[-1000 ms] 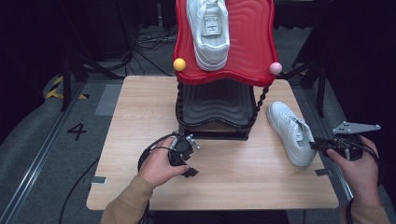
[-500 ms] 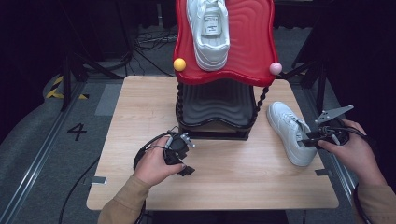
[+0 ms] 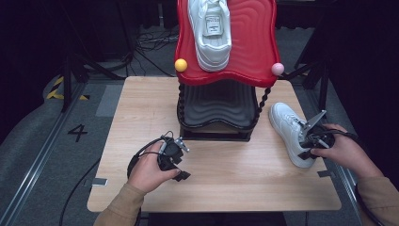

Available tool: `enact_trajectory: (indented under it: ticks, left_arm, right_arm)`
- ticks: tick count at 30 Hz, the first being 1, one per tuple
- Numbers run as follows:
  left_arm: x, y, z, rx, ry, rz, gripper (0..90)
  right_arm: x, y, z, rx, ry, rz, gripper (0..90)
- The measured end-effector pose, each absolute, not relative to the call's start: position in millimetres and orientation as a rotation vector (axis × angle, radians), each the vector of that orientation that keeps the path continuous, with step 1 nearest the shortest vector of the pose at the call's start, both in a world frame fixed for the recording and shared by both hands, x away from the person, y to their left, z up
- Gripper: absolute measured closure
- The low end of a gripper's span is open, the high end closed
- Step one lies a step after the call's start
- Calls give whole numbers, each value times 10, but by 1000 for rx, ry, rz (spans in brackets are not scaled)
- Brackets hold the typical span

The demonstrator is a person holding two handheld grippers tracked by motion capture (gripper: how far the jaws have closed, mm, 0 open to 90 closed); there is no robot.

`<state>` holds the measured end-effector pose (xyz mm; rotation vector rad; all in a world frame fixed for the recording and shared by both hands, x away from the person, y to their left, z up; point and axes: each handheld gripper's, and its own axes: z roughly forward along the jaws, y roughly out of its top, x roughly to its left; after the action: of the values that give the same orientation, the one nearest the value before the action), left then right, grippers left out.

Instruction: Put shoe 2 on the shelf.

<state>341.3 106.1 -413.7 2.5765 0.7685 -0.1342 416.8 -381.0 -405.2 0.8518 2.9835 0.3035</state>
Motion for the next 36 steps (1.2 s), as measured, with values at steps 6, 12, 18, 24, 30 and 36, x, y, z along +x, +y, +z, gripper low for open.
enact_trajectory:
  ticks: [6,12,18,24,30,36]
  left_arm:
    - [3376,1130,-4145,2567,824,-138,356]
    - [3351,1174,-4157,2561,854,-143,356]
    - [3335,1203,-4145,2555,856,-138,356]
    - [3318,1239,-4131,2546,865,-133,356]
    - [3296,1298,-4123,2531,886,-128,356]
    - [3276,1344,-4102,2518,904,-121,356]
  right_arm:
    - [4219,-3789,-4206,822,3065,171,539]
    - [4235,-3731,-4242,758,3096,76,569]
    - [4269,-3664,-4287,714,3132,-41,626]
    - [4278,-3593,-4272,620,3199,-33,750]
    - [4302,-3643,-4250,729,3200,19,781]
    - [4349,-3678,-4127,879,3170,136,782]
